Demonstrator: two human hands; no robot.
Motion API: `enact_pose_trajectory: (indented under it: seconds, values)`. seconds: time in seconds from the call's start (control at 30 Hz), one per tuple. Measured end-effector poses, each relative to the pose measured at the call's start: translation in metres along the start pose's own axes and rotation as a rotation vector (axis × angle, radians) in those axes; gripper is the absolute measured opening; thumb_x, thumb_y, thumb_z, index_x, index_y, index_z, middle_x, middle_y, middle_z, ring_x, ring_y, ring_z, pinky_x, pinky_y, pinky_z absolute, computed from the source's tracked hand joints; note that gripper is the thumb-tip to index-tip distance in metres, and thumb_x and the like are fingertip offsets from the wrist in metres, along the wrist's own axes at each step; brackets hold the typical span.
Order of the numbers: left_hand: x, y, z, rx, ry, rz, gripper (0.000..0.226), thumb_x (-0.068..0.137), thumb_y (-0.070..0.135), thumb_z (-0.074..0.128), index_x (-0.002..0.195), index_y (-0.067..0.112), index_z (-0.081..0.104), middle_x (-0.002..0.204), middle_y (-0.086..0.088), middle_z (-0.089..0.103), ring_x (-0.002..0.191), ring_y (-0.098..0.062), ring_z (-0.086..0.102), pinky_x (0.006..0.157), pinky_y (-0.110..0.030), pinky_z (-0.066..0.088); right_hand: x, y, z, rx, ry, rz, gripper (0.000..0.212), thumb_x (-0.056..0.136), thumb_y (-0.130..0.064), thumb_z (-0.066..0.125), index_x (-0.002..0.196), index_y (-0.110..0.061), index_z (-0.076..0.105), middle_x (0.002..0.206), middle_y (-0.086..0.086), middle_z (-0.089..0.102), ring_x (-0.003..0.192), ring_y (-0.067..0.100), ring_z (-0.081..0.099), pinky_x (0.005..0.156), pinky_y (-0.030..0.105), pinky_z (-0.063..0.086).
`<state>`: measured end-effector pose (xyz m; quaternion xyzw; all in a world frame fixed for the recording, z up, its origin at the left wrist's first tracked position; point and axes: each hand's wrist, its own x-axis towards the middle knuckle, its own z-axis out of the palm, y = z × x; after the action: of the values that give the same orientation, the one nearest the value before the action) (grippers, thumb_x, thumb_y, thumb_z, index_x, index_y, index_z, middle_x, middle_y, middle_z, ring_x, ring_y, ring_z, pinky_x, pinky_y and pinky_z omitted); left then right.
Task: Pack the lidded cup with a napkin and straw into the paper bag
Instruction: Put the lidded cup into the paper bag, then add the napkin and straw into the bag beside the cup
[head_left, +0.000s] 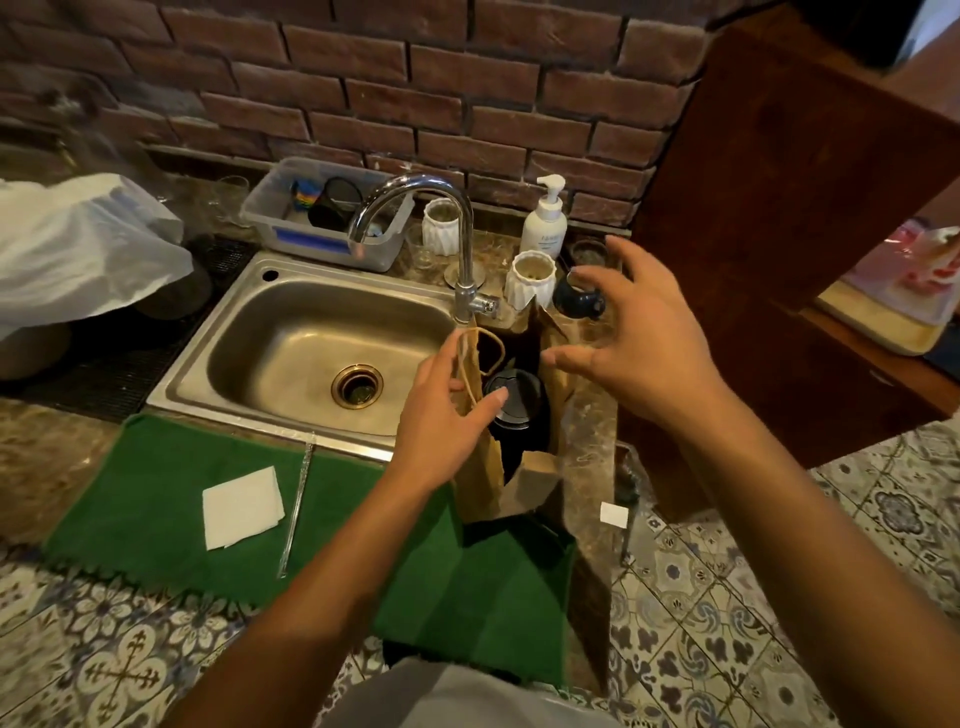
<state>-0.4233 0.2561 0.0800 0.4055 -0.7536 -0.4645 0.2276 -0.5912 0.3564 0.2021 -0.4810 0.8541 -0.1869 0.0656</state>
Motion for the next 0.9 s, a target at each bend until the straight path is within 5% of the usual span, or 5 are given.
enact_pose_trajectory:
  seconds: [0.13,0.3,0.5,0.73,0.9]
  values:
    - [-0.013,0.001,-0.021,-0.107,0.063,-0.003,0.091,0.085,0.042,0.078,0.157,0.045,0.022,0.154,0.010,0.038,0.118,0.004,0.053,0.095,-0.030,0.052,-0.005,-0.026,-0.008,0.231,0.046,-0.160,0.073,0.080,-0.048,0.082,0.145,-0.028,0.054,0.165,-0.001,0.030,0.152,0.021,0.028,0.120,0.042,0.032]
    - [-0.046,-0.038,-0.074,-0.145,0.299,-0.060,0.074,0.094,0.034,0.071,0.157,0.032,0.033,0.146,0.012,0.044,0.123,-0.004,0.055,0.098,-0.030,0.051,-0.006,-0.081,0.029,0.380,0.013,-0.335,0.055,0.088,-0.040,0.075,0.139,-0.025,0.060,0.159,-0.002,0.039,0.146,0.015,0.037,0.112,0.026,0.029]
    - [-0.069,-0.147,-0.157,0.076,0.478,-0.229,0.070,0.093,0.034,0.072,0.154,0.030,0.038,0.143,-0.003,0.054,0.125,-0.019,0.057,0.104,-0.046,0.050,-0.006,-0.149,0.102,0.317,-0.125,-0.407,0.052,0.089,-0.041,0.070,0.138,-0.027,0.059,0.158,-0.003,0.039,0.144,0.017,0.040,0.113,0.039,0.039]
    - [-0.063,-0.240,-0.216,0.286,0.370,-0.288,0.094,0.086,0.042,0.078,0.159,0.037,0.020,0.131,-0.002,0.066,0.128,-0.027,0.050,0.101,-0.041,0.042,-0.004,-0.193,0.243,0.142,-0.538,-0.128,0.069,0.086,-0.056,0.071,0.147,-0.032,0.047,0.144,0.006,0.057,0.125,0.028,0.060,0.099,0.043,0.051]
    - [-0.045,-0.286,-0.227,0.422,0.187,-0.272,0.091,0.086,0.045,0.075,0.160,0.037,0.022,0.130,-0.004,0.066,0.123,-0.028,0.049,0.097,-0.041,0.043,-0.018,-0.194,0.316,0.153,-0.580,0.130,0.082,0.083,-0.057,0.075,0.151,-0.029,0.039,0.130,0.008,0.068,0.114,0.030,0.066,0.087,0.040,0.055]
